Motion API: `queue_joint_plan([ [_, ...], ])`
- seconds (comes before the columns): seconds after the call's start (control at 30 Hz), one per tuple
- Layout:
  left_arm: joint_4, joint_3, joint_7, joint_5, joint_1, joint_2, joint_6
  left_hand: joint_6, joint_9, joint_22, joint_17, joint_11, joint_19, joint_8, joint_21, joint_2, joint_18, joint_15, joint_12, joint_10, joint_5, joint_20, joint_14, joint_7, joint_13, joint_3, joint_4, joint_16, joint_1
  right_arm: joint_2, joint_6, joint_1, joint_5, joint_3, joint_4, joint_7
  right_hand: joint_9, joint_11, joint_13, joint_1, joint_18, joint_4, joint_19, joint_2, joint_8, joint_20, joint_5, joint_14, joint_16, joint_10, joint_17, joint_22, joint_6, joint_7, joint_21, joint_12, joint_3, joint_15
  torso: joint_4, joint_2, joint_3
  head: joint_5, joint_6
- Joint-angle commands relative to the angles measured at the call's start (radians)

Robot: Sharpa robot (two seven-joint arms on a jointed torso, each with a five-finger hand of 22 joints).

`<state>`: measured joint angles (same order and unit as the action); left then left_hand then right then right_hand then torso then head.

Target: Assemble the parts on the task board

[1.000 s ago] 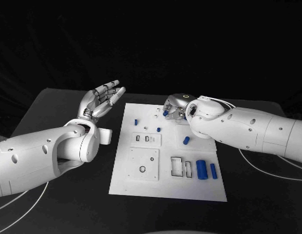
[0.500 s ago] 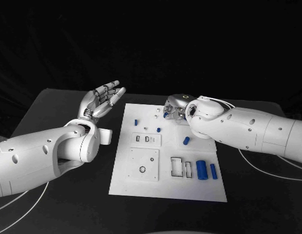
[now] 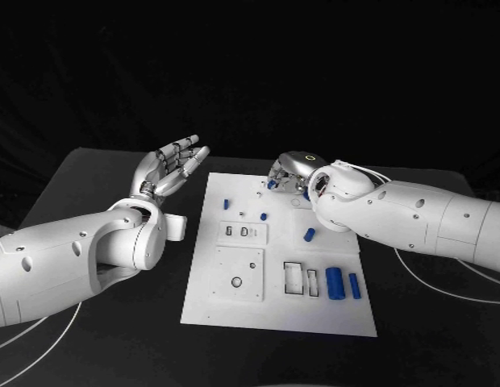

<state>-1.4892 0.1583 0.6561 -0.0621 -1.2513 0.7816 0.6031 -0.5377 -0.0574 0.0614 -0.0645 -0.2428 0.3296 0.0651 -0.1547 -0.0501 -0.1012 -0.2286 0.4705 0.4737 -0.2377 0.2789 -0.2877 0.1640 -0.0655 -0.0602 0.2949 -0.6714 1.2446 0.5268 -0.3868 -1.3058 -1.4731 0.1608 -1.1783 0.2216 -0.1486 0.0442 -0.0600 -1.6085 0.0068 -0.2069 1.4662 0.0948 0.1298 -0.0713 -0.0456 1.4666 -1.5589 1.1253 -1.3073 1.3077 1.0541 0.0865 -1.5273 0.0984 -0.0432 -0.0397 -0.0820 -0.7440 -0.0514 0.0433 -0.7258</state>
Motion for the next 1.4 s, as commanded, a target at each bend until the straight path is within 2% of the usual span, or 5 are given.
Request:
queue_joint_plan([
  [0.03,-0.004,-0.001,0.007,-0.007,-0.001,0.000,-0.015,-0.008,-0.001,-0.001,-0.001,-0.004,-0.006,0.006,-0.002,0.012,-0.018,-0.003,0.001,0.004,0.002,-0.001,0.005,0.117,0.001,0.007,0.000,-0.006,0.000,-0.006,-0.109,0.000,0.024,-0.001,0.009,-0.054,-0.003,0.000,0.000,-0.006,0.009,-0.001,0.068,0.007,0.000,0.004,-0.003,0.099,-0.002,0.010,-0.239,0.222,0.007,0.003,0.000,-0.008,-0.006,0.001,-0.0013,-0.001,-0.0002,-0.003,0.002],
  [0.4,-0.009,-0.001,0.008,-0.007,-0.001,0.003,-0.014,-0.008,-0.001,-0.001,-0.001,-0.004,-0.006,0.006,-0.002,0.012,-0.018,-0.003,0.001,0.004,0.002,-0.001,0.005,0.117,0.001,0.007,0.000,-0.006,0.000,-0.053,-0.135,0.000,0.040,-0.003,0.080,-0.078,0.000,0.003,0.000,-0.008,0.009,-0.001,0.069,0.002,-0.009,0.001,-0.003,0.099,-0.003,0.007,-0.241,0.224,0.002,0.005,-0.001,-0.026,-0.010,0.004,-0.0007,-0.002,-0.0006,-0.006,-0.004],
  [0.57,-0.012,-0.001,0.008,-0.007,-0.002,0.005,-0.013,-0.008,-0.001,-0.001,-0.001,-0.004,-0.006,0.006,-0.002,0.012,-0.018,-0.003,0.001,0.004,0.002,-0.001,0.005,0.117,0.001,0.007,0.000,-0.006,0.000,-0.071,-0.117,0.001,0.041,-0.003,0.102,-0.077,0.001,0.003,0.000,-0.009,0.009,-0.001,0.069,0.000,-0.011,0.001,-0.003,0.100,-0.003,0.005,-0.241,0.224,0.001,0.005,-0.002,-0.030,-0.011,0.005,-0.0006,-0.001,-0.0012,-0.007,-0.008],
  [0.97,-0.009,-0.001,0.009,-0.007,-0.001,0.005,-0.013,-0.008,-0.001,-0.001,-0.001,-0.004,-0.006,0.006,-0.002,0.012,-0.018,-0.003,0.001,0.004,0.002,-0.001,0.005,0.117,0.001,0.007,0.000,-0.006,0.000,-0.077,-0.059,0.004,0.020,-0.003,0.110,-0.054,0.003,0.004,0.000,-0.009,0.009,-0.003,0.069,0.000,-0.014,0.000,-0.003,0.101,-0.007,0.004,-0.250,0.224,-0.001,0.006,-0.001,-0.034,-0.013,0.004,0.0002,0.001,-0.0009,-0.006,-0.019],
  [1.4,-0.007,-0.001,0.010,-0.007,-0.001,0.006,-0.012,-0.008,-0.001,-0.001,-0.001,-0.004,-0.006,0.006,-0.002,0.012,-0.018,-0.003,0.001,0.004,0.002,-0.001,0.005,0.117,0.001,0.007,0.000,-0.006,0.000,-0.082,0.000,0.005,0.010,-0.003,0.107,-0.024,0.004,0.004,0.000,-0.009,0.009,-0.003,0.068,-0.003,-0.018,0.000,-0.003,0.102,-0.007,0.001,-0.250,0.223,-0.003,0.005,-0.001,-0.037,-0.014,0.004,0.0005,0.001,0.0000,-0.005,-0.021],
])
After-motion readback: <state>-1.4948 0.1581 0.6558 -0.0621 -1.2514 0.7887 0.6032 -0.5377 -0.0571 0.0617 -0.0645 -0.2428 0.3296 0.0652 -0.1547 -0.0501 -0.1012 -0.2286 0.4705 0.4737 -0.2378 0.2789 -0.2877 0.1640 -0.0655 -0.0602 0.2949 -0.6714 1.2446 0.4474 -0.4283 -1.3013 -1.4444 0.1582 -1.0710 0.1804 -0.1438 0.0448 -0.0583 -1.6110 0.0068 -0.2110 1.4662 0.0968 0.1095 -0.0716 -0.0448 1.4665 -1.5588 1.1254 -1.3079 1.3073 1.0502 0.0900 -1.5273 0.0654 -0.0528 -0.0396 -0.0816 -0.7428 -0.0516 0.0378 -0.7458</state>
